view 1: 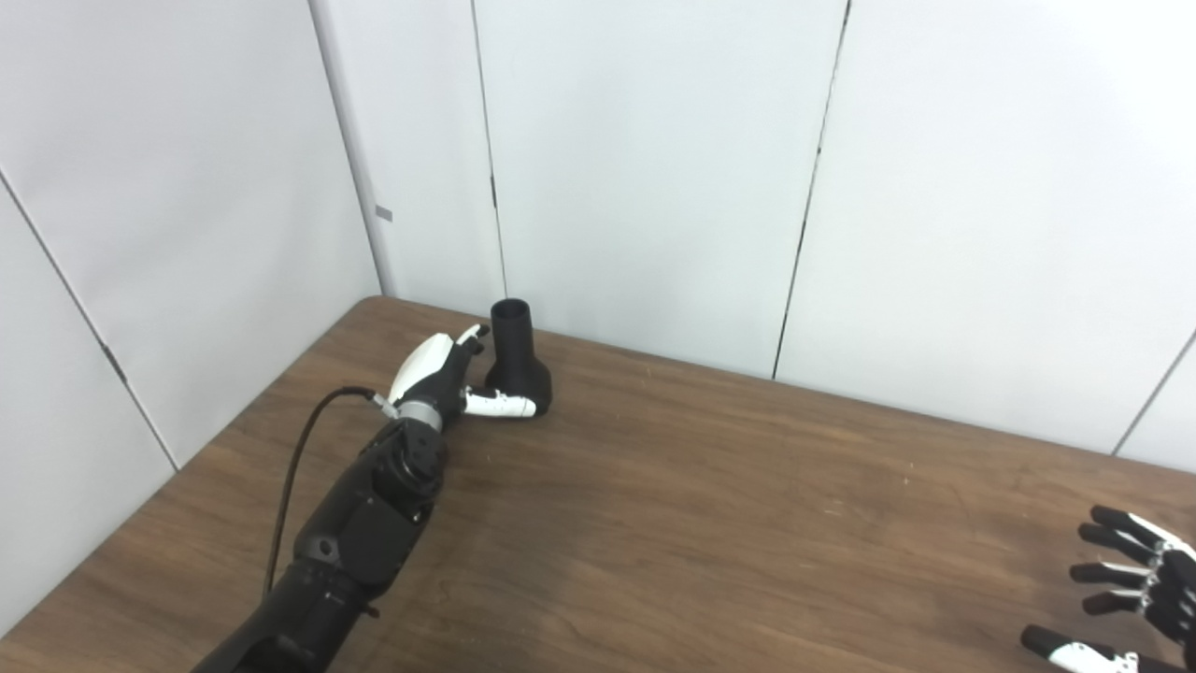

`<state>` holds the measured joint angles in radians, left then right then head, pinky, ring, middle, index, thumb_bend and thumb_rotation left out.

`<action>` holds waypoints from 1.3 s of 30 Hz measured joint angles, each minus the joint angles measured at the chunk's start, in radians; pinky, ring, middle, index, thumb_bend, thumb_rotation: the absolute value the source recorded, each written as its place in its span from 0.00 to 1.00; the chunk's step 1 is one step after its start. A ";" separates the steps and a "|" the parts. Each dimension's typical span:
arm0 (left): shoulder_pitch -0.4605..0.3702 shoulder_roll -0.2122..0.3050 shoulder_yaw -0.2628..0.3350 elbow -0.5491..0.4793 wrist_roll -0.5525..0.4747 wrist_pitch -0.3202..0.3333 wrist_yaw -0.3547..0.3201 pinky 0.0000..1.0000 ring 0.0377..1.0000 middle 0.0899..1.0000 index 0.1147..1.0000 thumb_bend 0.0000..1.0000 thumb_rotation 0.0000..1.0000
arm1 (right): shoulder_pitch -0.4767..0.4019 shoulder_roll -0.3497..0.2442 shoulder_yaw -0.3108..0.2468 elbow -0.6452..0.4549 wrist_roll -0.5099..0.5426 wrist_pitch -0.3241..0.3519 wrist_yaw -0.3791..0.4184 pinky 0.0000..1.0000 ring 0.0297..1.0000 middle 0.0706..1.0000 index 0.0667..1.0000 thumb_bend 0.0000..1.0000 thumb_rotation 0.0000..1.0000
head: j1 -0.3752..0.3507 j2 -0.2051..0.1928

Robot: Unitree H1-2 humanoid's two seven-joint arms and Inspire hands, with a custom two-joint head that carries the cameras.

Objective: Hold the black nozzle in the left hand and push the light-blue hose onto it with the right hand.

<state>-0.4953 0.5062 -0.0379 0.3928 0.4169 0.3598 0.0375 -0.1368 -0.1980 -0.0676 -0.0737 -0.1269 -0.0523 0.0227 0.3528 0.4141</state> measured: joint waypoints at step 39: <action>-0.024 -0.067 -0.004 0.035 0.024 -0.016 0.136 0.92 0.51 0.40 0.43 0.53 0.00 | 0.033 -0.004 -0.008 -0.072 0.016 0.039 0.012 0.53 0.62 0.74 0.76 0.69 0.02 | -0.002 0.054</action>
<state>-0.5196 0.4394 -0.0423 0.4283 0.4414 0.3433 0.1735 -0.1034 -0.2018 -0.0759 -0.1452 -0.1109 -0.0138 0.0343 0.3513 0.4678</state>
